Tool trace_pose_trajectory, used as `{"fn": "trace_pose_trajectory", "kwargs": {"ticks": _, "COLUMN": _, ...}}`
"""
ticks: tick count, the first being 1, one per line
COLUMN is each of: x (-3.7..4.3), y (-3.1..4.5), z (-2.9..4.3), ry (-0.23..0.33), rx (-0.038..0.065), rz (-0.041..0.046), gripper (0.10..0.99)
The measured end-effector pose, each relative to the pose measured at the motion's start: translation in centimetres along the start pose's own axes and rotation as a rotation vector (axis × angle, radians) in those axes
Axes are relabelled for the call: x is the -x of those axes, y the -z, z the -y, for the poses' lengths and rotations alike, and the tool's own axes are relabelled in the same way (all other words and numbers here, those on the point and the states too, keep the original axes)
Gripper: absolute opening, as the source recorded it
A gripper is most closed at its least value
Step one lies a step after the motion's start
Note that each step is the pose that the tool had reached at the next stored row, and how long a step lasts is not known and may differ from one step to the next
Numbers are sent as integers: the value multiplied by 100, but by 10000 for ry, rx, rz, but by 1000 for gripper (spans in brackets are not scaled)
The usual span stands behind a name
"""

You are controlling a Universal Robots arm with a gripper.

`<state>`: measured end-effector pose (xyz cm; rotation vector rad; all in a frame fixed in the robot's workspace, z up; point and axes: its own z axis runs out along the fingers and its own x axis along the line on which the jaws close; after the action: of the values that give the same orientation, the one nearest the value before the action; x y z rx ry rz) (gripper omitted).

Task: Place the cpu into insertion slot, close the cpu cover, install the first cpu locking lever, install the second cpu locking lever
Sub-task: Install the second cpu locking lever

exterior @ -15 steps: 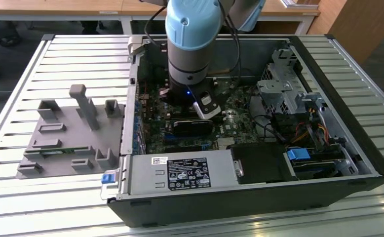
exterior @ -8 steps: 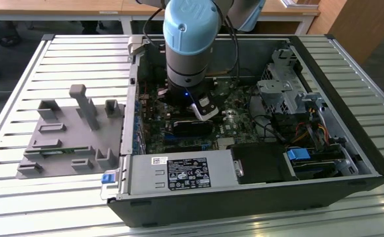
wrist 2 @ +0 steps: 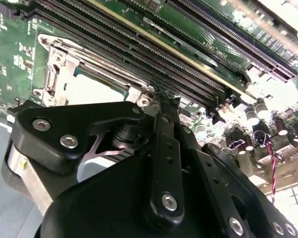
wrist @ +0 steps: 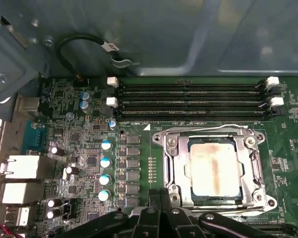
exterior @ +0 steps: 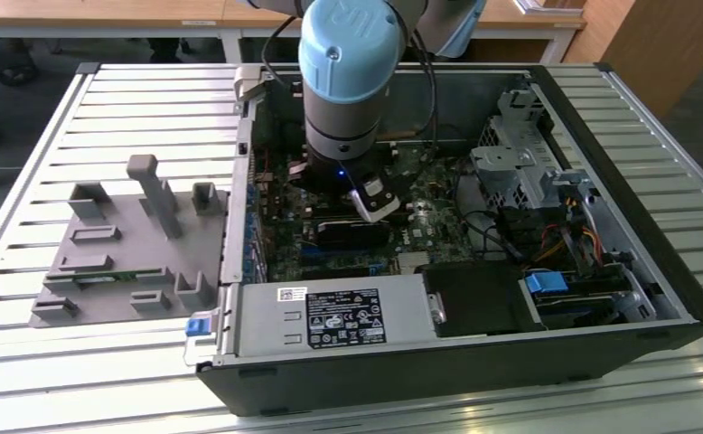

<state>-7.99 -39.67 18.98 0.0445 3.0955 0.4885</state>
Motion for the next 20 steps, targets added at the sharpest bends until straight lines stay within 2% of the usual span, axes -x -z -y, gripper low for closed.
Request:
{"fn": "trace_pose_trajectory", "kwargs": {"ticks": 4, "x": -3, "y": 73, "z": -23, "ry": -2, "rx": -6, "rz": -4, "gripper": 125}}
{"fn": "trace_pose_trajectory", "kwargs": {"ticks": 8, "x": -6, "y": 187, "z": -59, "ry": -2, "rx": -6, "rz": -4, "gripper": 125}}
{"fn": "trace_pose_trajectory", "kwargs": {"ticks": 15, "x": -6, "y": 343, "z": -111, "ry": -3, "rx": -7, "rz": -5, "gripper": 125}}
{"fn": "trace_pose_trajectory", "kwargs": {"ticks": 17, "x": -5, "y": 368, "z": -119, "ry": -2, "rx": -7, "rz": -5, "gripper": 125}}
{"fn": "trace_pose_trajectory", "kwargs": {"ticks": 20, "x": -5, "y": 368, "z": -119, "ry": -2, "rx": -5, "rz": -4, "gripper": 125}}
